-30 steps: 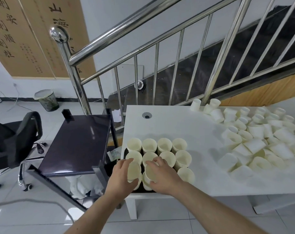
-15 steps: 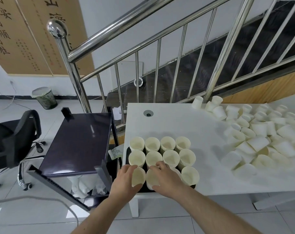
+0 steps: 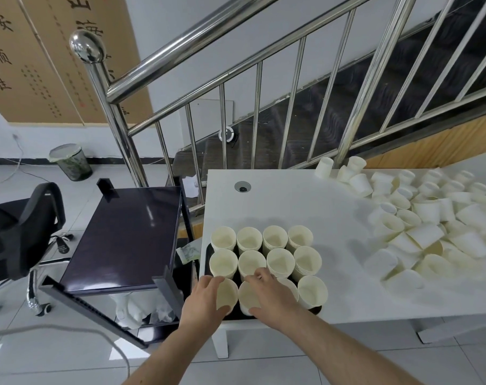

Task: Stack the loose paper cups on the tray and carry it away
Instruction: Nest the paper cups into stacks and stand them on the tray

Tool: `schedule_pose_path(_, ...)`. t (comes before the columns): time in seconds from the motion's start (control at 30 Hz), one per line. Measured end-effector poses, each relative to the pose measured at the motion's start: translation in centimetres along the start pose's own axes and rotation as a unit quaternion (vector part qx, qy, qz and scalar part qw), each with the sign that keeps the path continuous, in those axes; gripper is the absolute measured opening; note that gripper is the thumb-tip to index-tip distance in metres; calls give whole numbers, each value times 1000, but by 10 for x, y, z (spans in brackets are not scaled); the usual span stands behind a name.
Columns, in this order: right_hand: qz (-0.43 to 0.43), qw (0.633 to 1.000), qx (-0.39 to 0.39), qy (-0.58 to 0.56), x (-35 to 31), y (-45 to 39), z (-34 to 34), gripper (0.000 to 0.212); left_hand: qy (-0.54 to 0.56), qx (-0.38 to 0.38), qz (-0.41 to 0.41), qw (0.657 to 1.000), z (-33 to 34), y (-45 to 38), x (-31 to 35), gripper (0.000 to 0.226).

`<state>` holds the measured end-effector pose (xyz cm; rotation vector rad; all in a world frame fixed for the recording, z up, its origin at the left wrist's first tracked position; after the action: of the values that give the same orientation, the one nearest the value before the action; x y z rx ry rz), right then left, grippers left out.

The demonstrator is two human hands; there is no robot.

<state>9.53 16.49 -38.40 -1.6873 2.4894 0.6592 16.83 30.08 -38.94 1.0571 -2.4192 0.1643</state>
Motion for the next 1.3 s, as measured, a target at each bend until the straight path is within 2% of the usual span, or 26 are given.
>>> schedule_pose_path(0.2,-4,1000,25,-1,13,8,-18,63,-14,25,16,999,-10,-6,25,51)
schedule_pose_path(0.33,8,998,61,-14,38,20,-46,60,7,41,38,998,-11,-15,57,51)
schedule_pose_path(0.63,46,993,108,-3,154,69,-100,60,43,59,106,992,23,-42,173,49)
schedule_pose_path(1.0,83,986,145,-18,297,104,-154,60,77,72,133,985,67,-95,307,47)
schedule_pose_path(1.3,99,987,124,-21,357,56,-178,60,69,67,102,990,85,-175,338,49)
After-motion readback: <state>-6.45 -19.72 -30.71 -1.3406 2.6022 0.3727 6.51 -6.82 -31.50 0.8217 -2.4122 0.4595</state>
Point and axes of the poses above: each hand's wrist, its own y-axis away from the middle knuckle, its own z-axis out of the palm, x = y × z, the point moved 7 cm from there along -y, towards the middle knuckle, and after that the axes turned 7 degrees about z, right-handed, at the moved point
